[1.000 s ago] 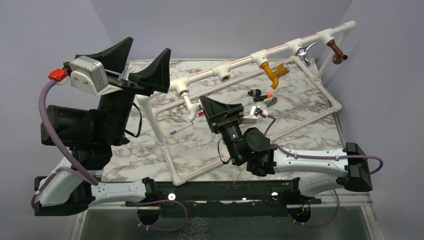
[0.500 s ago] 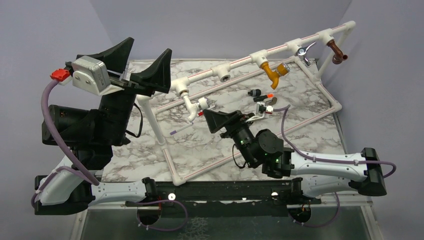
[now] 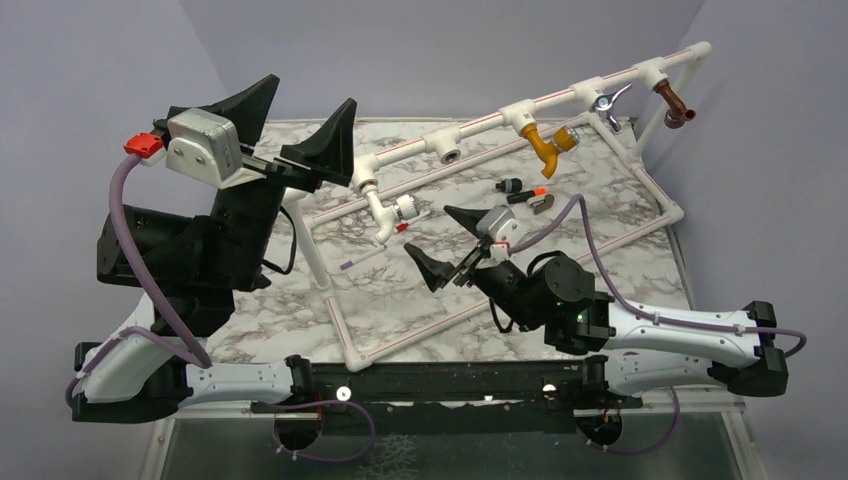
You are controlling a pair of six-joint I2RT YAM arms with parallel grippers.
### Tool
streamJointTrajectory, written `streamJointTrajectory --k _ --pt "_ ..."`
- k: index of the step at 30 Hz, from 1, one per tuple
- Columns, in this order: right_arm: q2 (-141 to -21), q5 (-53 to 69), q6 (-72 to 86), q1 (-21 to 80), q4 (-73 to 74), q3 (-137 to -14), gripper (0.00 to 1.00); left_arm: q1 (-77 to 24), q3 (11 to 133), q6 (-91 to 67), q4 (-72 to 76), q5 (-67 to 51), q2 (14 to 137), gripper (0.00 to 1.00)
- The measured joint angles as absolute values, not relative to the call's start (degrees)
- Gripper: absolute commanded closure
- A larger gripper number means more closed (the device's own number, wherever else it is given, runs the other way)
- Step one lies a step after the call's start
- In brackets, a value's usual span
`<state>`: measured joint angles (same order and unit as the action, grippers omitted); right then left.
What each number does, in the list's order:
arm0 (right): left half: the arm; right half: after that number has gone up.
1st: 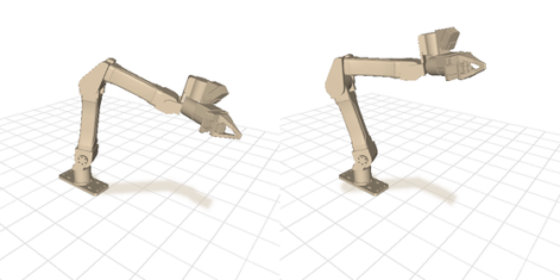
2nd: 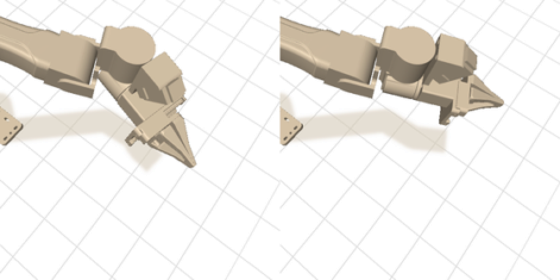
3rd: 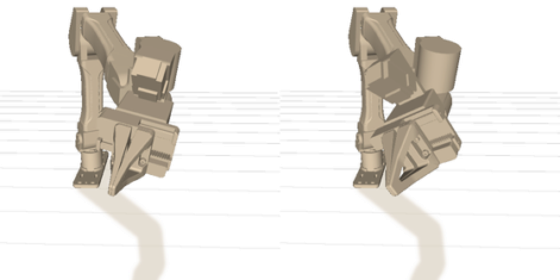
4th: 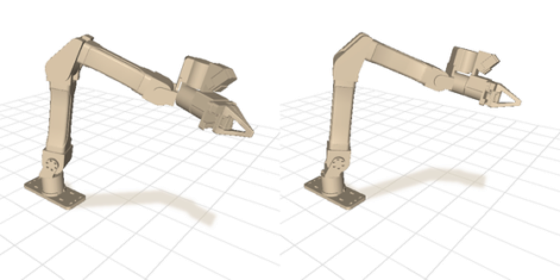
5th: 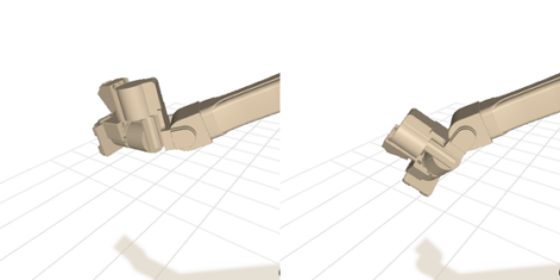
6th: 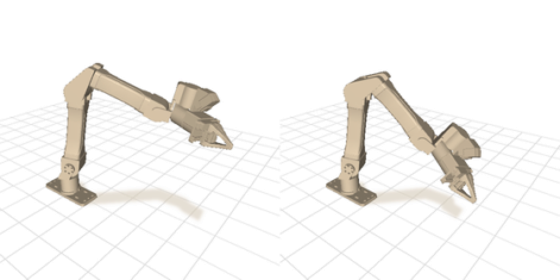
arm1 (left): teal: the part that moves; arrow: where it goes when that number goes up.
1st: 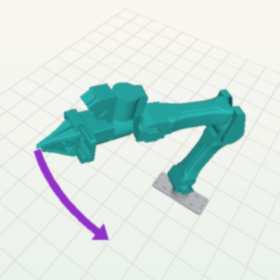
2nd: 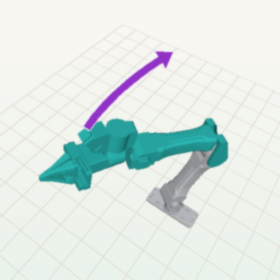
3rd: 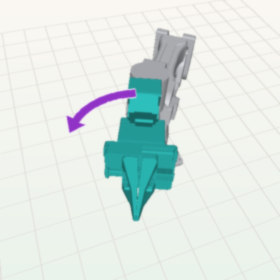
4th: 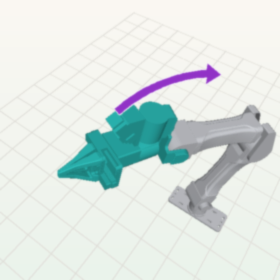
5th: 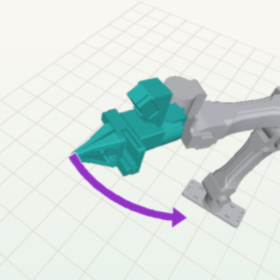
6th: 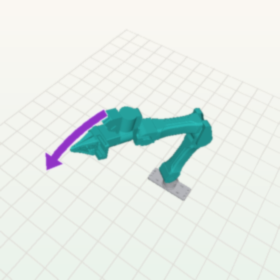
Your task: Install the water faucets
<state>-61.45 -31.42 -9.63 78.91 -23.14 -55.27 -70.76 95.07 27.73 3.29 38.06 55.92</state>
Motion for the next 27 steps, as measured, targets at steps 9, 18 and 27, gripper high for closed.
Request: streamJointTrajectory --k 9,18,27 --pt "-57.8 -20.0 -38.7 78.9 -19.1 -55.9 0.13 -73.4 95.2 31.2 3.3 40.9 56.9 0.01" --pt "-60.0 -13.1 -64.1 78.9 -11.7 -58.2 0.14 -74.0 95.6 32.9 3.8 42.7 57.5 0.01" --pt "-67.3 -13.0 -81.1 78.9 -9.3 -62.3 0.17 -74.0 98.3 33.9 1.8 43.2 60.9 0.01"
